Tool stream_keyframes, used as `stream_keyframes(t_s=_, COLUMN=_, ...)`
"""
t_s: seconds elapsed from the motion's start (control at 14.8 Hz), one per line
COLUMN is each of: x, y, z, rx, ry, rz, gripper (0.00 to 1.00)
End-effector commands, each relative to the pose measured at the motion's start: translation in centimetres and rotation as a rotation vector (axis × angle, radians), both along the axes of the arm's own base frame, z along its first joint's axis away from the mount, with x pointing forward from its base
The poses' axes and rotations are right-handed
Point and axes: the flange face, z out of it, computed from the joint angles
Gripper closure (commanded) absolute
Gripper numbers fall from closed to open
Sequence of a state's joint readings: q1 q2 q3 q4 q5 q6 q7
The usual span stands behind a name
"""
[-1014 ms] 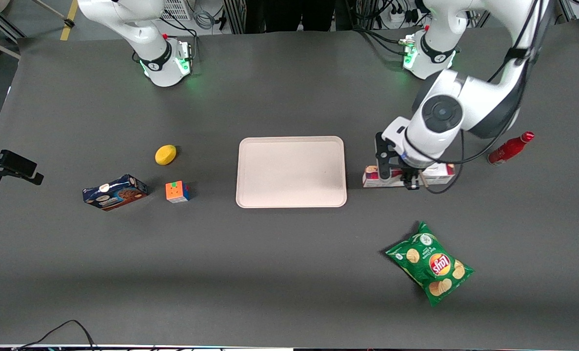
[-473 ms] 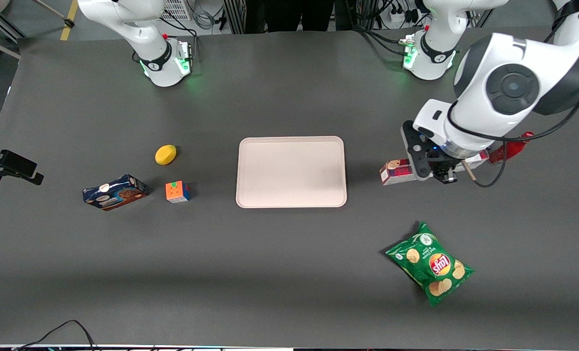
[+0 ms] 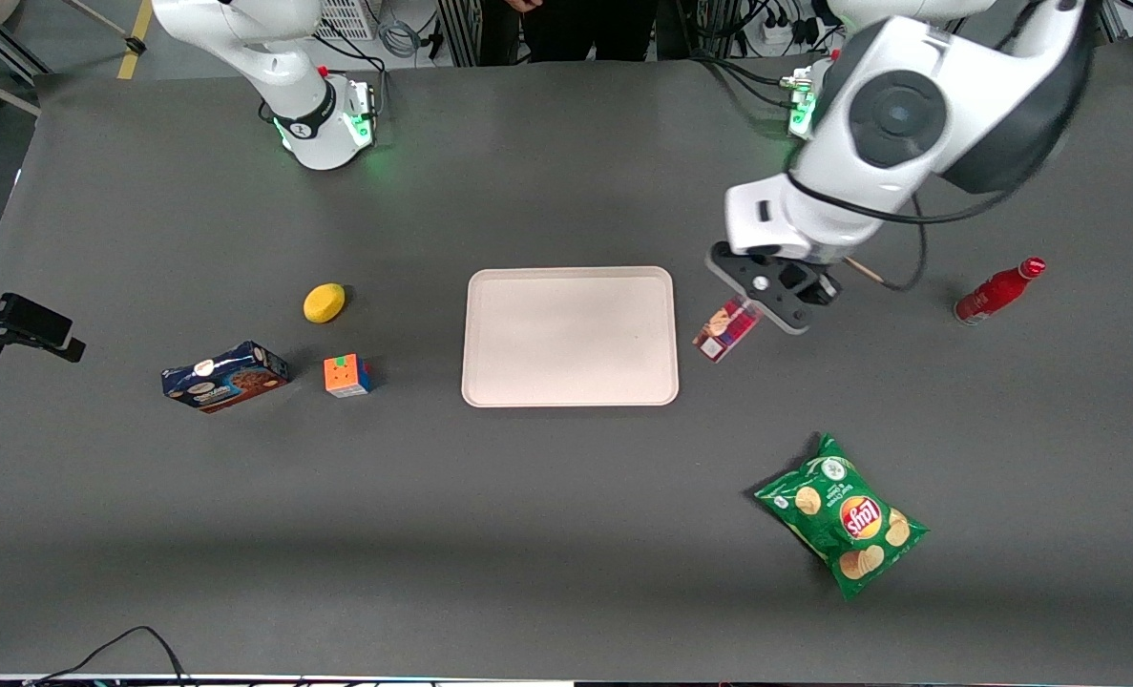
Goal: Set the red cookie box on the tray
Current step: 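Lift the cookie box upright with the left gripper over the tray, then lower the hanging cookie box onto the tray with the left gripper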
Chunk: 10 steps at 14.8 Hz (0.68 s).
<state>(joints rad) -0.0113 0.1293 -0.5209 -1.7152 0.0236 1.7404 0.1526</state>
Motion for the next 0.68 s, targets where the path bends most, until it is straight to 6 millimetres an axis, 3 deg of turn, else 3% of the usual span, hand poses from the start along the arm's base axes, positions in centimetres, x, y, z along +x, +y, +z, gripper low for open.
stream_keyframes(t_s=0.0, x=-2.2, y=-3.2, z=0.2, rx=0.029, ry=0.003, rz=0.311, gripper=1.00)
stream_keyframes(t_s=0.34, x=-5.0, y=-7.8, z=-2.1, rx=0.000, ry=0.017, rz=0.545, gripper=1.00)
stream_keyframes(t_s=0.61, x=-8.0, y=-11.9, z=-7.4, rx=-0.087, ry=-0.003, rz=0.718, gripper=1.00)
